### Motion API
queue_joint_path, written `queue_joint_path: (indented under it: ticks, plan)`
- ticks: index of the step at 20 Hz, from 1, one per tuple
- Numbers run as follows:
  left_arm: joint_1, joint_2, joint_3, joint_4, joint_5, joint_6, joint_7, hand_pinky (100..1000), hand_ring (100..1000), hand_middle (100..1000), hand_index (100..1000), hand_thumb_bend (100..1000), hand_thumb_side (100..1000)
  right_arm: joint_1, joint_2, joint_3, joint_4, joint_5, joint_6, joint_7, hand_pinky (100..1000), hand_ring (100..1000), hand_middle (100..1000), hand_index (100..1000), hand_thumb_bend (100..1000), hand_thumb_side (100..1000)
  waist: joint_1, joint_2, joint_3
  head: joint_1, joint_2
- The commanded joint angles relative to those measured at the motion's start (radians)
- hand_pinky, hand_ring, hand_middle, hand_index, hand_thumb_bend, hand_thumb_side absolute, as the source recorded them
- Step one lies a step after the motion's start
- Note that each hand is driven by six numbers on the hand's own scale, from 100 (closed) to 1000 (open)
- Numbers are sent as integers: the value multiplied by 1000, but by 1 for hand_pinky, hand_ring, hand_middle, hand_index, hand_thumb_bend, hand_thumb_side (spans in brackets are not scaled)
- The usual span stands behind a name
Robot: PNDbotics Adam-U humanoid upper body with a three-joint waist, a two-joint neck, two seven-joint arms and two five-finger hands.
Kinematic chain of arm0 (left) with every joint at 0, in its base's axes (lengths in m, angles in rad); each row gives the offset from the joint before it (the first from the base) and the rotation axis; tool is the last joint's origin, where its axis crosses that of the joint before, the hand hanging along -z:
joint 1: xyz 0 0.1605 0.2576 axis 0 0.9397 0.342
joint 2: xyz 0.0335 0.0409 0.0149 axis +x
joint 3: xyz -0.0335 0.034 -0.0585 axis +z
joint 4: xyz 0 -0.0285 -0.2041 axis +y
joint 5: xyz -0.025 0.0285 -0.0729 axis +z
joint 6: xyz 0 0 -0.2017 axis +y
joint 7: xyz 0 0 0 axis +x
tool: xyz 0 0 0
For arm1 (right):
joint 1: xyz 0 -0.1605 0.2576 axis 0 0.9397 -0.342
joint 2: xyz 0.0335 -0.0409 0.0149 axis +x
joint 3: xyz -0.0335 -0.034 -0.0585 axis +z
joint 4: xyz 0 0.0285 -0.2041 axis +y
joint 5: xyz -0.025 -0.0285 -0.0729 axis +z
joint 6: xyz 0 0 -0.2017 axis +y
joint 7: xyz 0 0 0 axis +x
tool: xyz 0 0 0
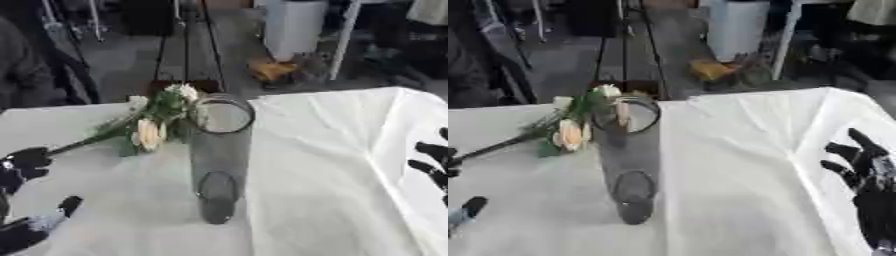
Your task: Arrange flowers into the vase.
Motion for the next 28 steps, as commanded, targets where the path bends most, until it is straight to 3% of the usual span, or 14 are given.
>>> queue_joint_path:
  ticks: [1, 9, 20, 28]
  plan:
    - [-58, 74, -16, -16, -228, 79, 19, 740, 775, 782, 803, 557, 256, -1, -18, -2, -12, 5, 0, 3, 774, 904, 676, 959, 100, 1000, 2, -11, -3, -1, -13]
    - [-222, 89, -81, 152, -532, 168, -52, 726, 771, 778, 821, 532, 317, 0, -17, 4, -9, 4, 0, 11, 774, 904, 676, 960, 100, 1000, -1, -11, -14, 7, -15]
    - [-377, 43, -109, 509, -739, 173, -36, 716, 766, 765, 824, 509, 363, -1, -20, 11, -4, -1, 2, 20, 774, 904, 674, 960, 100, 1000, 1, -18, -36, 20, -11]
    - [-429, -1, -86, 671, -825, 199, 15, 704, 757, 736, 810, 498, 348, -1, -20, 15, -2, -3, 3, 26, 773, 904, 674, 960, 100, 1000, 4, -19, -55, 32, -11]
